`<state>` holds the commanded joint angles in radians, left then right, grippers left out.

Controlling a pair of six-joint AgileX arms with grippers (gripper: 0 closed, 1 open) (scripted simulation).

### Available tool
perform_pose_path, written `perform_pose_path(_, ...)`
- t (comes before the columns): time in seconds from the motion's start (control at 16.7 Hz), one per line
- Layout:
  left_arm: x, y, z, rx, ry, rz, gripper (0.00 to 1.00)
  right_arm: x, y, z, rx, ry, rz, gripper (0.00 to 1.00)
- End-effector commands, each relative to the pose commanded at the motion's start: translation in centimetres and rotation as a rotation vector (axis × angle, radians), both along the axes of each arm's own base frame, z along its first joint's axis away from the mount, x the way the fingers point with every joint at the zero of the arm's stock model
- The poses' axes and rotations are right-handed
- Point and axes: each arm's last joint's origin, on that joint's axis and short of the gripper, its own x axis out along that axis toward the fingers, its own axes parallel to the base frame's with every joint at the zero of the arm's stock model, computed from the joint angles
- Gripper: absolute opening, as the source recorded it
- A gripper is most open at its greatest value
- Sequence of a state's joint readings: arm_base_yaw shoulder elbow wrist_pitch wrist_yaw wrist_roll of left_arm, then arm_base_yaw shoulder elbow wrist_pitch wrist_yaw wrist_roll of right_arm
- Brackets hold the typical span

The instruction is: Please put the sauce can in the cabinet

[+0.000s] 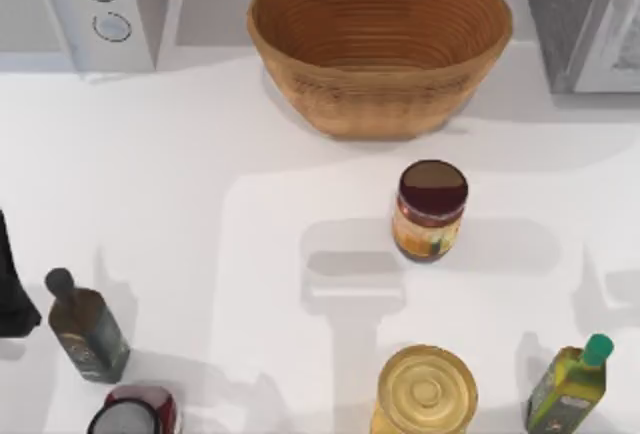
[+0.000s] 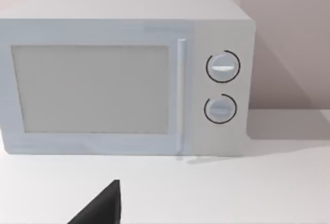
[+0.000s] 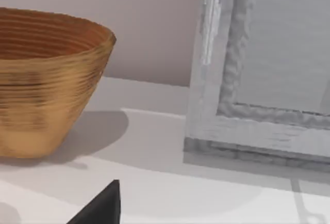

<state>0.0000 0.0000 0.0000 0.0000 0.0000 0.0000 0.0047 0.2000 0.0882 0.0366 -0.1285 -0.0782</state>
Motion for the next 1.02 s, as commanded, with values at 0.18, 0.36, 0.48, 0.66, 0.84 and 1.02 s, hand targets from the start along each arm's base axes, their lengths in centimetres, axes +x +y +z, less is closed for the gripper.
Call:
perform_pose_path(0.18, 0.0, 0.0, 0.0, 0.000, 0.000, 0.000, 1.00, 1.7, 0.5, 1.5, -0.067, 0.064, 0.149, 1.00)
perform_pose_path(0.36, 0.0, 0.0, 0.0, 0.000, 0.000, 0.000, 1.00, 4.6, 1.1, 2.8, -0.130, 0.126, 0.338, 1.00)
perform_pose_path(0.48, 0.0, 0.0, 0.0, 0.000, 0.000, 0.000, 1.00, 7.2, 1.6, 3.1, -0.163, 0.161, 0.479, 1.00)
perform_pose_path(0.66, 0.0, 0.0, 0.0, 0.000, 0.000, 0.000, 1.00, 11.7, 2.4, 2.4, -0.187, 0.193, 0.702, 1.00)
perform_pose_path(0.84, 0.0, 0.0, 0.0, 0.000, 0.000, 0.000, 1.00, 16.4, 3.1, 0.0, -0.177, 0.199, 0.918, 1.00)
perform_pose_path(1.02, 0.0, 0.0, 0.0, 0.000, 0.000, 0.000, 1.00, 20.3, 3.8, -3.9, -0.135, 0.179, 1.109, 1.00)
